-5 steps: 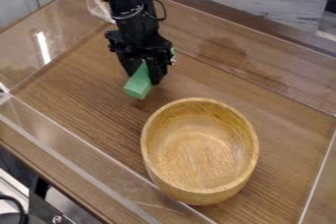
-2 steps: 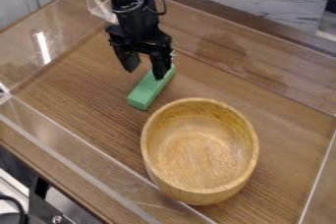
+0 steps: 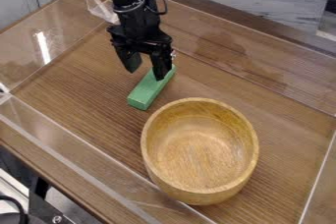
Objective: Remove the green block from inside the brown bowl and put it on the table
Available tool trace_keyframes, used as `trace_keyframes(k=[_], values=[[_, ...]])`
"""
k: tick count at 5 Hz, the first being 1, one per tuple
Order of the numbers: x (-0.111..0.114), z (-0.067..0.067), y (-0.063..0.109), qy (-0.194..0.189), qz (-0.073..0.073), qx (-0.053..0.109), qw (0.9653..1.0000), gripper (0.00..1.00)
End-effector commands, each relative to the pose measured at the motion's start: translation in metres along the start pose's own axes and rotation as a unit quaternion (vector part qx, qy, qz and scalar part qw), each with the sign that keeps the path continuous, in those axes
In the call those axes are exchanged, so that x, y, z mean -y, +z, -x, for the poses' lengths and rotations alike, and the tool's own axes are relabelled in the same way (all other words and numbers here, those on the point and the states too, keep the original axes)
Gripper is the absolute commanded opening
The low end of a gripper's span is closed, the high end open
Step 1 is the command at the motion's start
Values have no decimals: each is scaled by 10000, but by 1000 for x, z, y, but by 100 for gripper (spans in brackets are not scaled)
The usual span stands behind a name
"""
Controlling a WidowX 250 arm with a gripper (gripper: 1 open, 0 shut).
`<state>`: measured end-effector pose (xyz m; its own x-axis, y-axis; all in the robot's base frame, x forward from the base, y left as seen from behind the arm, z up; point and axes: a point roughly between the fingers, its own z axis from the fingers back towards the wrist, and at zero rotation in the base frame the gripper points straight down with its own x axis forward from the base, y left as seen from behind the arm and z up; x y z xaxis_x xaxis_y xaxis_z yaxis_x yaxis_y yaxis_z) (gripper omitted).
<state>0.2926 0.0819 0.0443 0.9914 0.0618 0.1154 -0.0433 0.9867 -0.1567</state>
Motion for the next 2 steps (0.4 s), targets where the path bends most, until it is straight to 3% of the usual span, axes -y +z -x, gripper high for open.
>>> trace_keyframes(k=[1,2], values=[[2,-2,15,20,-72,252,9997,100],[-2,-1,18,88,-62,261,9996,100]])
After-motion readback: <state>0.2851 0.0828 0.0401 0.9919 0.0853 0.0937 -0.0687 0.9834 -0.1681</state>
